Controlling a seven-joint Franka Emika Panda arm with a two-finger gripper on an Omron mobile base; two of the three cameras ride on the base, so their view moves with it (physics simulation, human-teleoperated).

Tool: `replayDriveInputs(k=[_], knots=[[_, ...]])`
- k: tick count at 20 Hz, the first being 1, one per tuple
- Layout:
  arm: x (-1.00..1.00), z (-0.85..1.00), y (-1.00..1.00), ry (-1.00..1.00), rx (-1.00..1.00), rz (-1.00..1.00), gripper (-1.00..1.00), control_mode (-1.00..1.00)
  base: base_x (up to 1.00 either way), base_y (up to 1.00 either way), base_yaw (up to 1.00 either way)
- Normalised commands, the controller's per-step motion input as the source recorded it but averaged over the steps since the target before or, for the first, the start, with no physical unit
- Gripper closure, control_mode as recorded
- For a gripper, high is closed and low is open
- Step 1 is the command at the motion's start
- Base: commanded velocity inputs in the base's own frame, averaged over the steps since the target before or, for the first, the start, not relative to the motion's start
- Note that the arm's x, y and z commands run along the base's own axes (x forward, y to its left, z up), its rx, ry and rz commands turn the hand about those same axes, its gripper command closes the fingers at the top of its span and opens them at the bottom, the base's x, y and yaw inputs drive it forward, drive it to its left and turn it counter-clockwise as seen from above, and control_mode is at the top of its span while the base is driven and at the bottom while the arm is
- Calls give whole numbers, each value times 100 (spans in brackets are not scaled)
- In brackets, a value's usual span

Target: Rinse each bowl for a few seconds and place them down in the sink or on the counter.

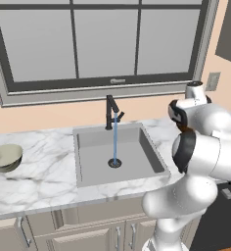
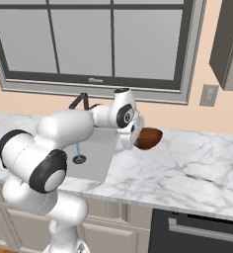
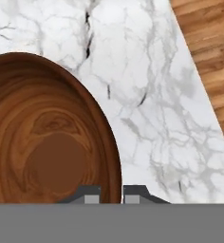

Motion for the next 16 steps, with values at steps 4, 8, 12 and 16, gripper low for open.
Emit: replayDriveInputs(k=[4,8,12,16], knots=[[7,37,19,16,3,40,100,-100,0,0,0],[9,26,26,14,3,37,100,-100,0,0,0],[8,3,37,0,0,29,100,-100,0,0,0],[12,-1,47,-1,0,18,100,-100,0,0,0]])
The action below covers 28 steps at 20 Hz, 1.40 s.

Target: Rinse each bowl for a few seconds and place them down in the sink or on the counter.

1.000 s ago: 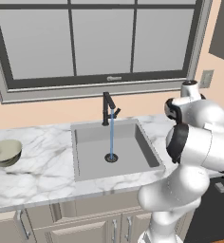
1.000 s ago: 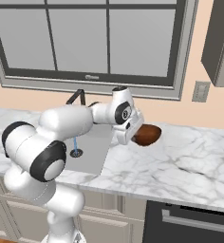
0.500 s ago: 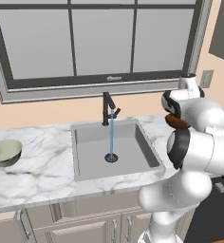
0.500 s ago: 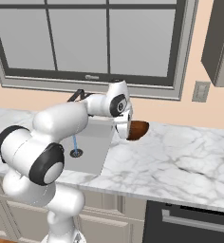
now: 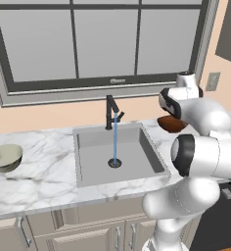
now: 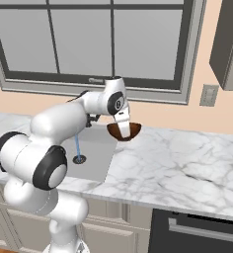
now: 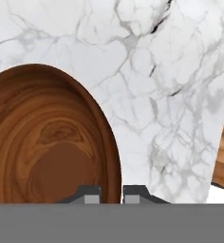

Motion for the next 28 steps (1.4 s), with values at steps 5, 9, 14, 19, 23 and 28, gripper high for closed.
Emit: replayDriveInputs(k=[5,9,14,19,23,28], knots=[[18,-12,48,-9,1,5,100,-100,0,0,0],[16,-11,34,-10,8,2,100,-100,0,0,0],[27,-12,35,-2,12,2,100,-100,0,0,0],[30,-6,34,0,9,6,100,-100,0,0,0],[32,-11,31,-4,-5,2,100,-100,0,0,0],[16,-18,30,-8,-19,0,100,-100,0,0,0]])
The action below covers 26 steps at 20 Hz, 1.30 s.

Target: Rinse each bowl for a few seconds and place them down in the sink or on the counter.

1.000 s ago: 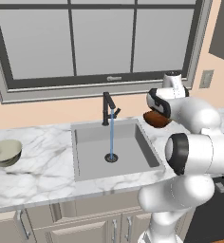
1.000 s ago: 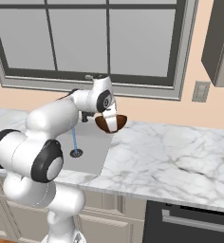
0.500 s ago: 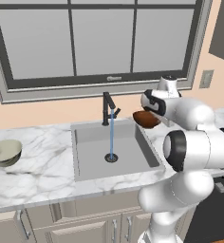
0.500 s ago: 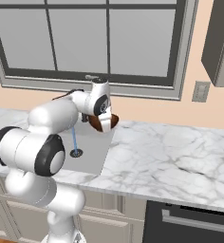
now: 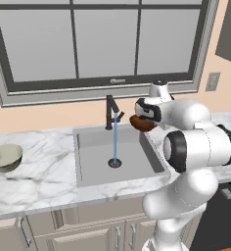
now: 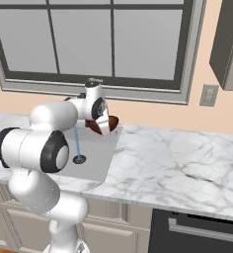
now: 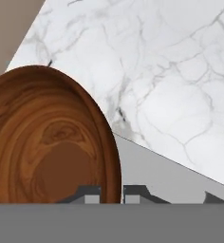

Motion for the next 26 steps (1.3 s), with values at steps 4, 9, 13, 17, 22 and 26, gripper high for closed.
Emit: replayDriveInputs(k=[4,9,13,17,22,26], knots=[[14,-15,38,-6,-26,0,100,-100,0,0,0],[10,-15,40,-10,-14,2,100,-100,0,0,0],[0,-10,31,-15,-2,2,100,-100,0,0,0],[0,-10,21,-16,0,1,100,-100,0,0,0],[0,-9,19,-7,5,0,100,-100,0,0,0],[12,-11,27,0,5,0,100,-100,0,0,0]])
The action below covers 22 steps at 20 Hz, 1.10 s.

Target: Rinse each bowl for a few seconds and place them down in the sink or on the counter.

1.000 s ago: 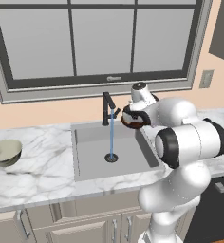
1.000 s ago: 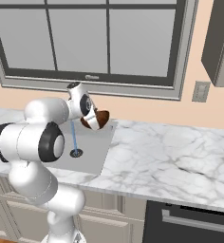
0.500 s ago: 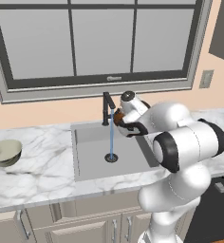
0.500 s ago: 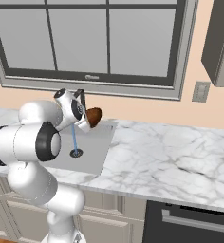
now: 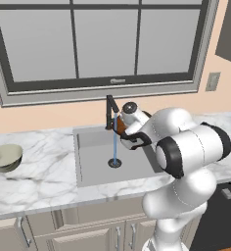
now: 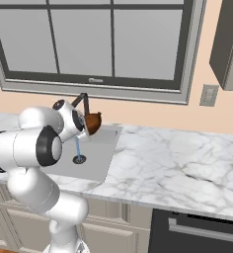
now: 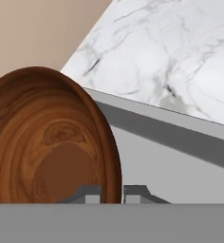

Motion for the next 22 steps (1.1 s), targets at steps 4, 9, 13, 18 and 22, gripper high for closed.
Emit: replayDriveInputs(k=[4,9,13,18,22], knots=[[12,-10,23,0,6,0,100,-100,0,0,0],[14,-14,12,0,2,0,100,-100,0,0,0],[-10,-2,-13,0,-1,0,100,-100,0,0,0],[-14,6,-36,0,-3,-4,100,-100,0,0,0],[-7,15,-50,0,0,-8,100,-100,0,0,0]])
